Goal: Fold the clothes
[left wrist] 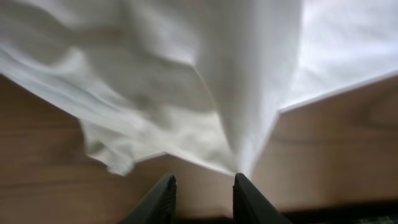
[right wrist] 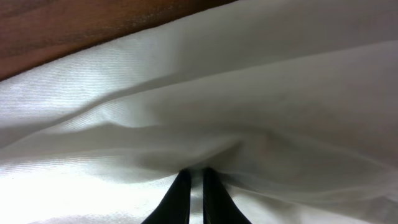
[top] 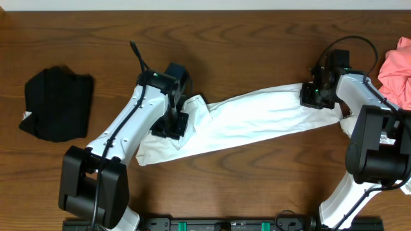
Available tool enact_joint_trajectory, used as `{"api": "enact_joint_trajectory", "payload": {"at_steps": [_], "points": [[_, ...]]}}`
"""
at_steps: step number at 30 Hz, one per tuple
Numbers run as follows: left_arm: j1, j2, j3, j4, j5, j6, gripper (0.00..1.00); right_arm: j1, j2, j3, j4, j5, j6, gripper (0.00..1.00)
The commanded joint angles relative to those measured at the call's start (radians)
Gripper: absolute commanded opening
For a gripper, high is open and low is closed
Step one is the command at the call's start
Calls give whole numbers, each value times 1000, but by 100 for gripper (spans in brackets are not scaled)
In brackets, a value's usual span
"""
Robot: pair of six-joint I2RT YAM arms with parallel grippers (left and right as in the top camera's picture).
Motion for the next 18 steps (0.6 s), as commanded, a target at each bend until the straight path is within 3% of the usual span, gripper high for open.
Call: {"api": "enact_joint_trajectory", "payload": {"at_steps": [1, 8, 14, 18], "points": [[1, 7, 4, 47, -91, -8, 32, -6, 47, -17, -17, 52, -17, 9], [1, 7, 3, 201, -86, -67, 33, -13, 47, -17, -34, 79, -16, 8], [0, 7, 3, 220, -80, -85, 33, -36, 47, -17, -60, 262, 45, 5], [0, 7, 3, 217, -68, -85, 33, -56, 47, -17, -59, 249, 51, 7]]}}
